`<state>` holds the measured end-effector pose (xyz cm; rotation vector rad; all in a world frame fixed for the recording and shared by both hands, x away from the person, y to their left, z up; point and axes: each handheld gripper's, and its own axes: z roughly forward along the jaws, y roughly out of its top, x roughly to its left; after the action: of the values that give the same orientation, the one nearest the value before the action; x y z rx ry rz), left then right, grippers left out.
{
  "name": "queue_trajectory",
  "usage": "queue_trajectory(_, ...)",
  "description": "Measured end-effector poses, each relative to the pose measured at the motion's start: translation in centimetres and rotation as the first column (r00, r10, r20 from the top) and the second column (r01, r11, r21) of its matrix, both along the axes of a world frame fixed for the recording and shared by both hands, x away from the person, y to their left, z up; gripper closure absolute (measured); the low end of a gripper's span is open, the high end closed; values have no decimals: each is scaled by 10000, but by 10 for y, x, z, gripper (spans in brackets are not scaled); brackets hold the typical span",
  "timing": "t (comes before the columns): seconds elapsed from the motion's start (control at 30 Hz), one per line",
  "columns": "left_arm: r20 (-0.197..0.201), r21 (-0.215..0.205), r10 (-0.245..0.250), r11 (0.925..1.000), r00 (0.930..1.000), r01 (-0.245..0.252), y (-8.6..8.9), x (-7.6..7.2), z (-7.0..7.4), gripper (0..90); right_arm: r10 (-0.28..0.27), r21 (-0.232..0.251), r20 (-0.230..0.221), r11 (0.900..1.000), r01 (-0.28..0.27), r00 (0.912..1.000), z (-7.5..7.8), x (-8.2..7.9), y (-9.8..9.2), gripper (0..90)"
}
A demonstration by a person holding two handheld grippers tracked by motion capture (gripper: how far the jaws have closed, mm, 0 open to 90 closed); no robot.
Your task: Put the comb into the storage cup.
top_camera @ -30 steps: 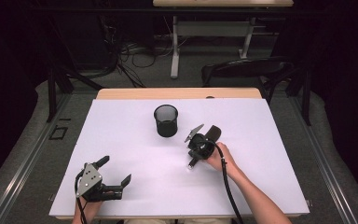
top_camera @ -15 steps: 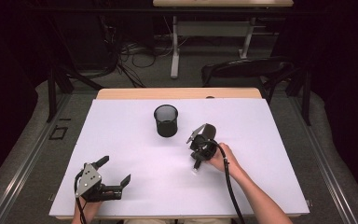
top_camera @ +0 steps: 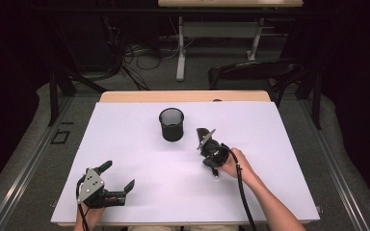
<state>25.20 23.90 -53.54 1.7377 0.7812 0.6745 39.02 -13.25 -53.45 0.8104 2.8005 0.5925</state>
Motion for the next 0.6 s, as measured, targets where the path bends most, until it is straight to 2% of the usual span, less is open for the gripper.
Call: queue_trajectory(0.6,23,23,0,10000,10000,0,0,-1,0,2,-235,-203,80,9995,236,9997,2,1,-8,900)
